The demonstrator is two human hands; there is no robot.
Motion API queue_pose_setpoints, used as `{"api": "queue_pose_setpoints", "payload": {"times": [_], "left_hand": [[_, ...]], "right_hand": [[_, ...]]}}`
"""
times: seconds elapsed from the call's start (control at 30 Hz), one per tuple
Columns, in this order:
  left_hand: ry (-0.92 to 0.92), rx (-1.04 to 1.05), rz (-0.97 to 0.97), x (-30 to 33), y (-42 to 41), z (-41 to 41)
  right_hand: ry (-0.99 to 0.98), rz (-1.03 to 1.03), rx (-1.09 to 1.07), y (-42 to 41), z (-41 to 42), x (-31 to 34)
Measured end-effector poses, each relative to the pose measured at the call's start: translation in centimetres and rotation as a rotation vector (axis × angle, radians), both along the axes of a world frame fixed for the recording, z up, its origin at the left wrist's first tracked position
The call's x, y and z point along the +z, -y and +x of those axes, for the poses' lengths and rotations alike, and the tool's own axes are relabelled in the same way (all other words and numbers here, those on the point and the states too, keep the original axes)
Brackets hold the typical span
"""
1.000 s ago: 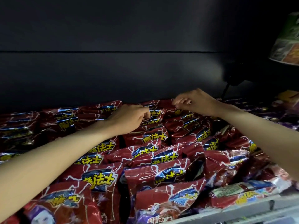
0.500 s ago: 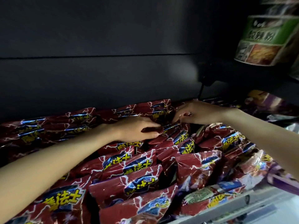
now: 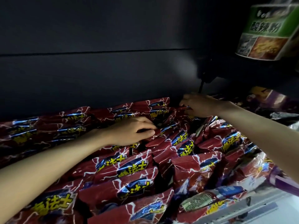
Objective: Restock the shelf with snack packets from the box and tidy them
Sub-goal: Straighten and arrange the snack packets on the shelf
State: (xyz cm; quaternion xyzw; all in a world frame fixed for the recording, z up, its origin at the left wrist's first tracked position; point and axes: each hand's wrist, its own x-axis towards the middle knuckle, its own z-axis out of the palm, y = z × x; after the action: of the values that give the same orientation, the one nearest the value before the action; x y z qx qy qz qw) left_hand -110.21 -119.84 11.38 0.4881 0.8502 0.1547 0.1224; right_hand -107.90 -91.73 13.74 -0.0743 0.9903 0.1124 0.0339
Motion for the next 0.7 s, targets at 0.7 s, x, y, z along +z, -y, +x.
{"api": "queue_pose_setpoints", "payload": {"times": [0.7], "left_hand": [[0.284,-0.016,-0.115,1.4,-1.2,0.8]], "right_hand": [[-0.074,-0.175,0.02,0.2,1.6,2.3]]}}
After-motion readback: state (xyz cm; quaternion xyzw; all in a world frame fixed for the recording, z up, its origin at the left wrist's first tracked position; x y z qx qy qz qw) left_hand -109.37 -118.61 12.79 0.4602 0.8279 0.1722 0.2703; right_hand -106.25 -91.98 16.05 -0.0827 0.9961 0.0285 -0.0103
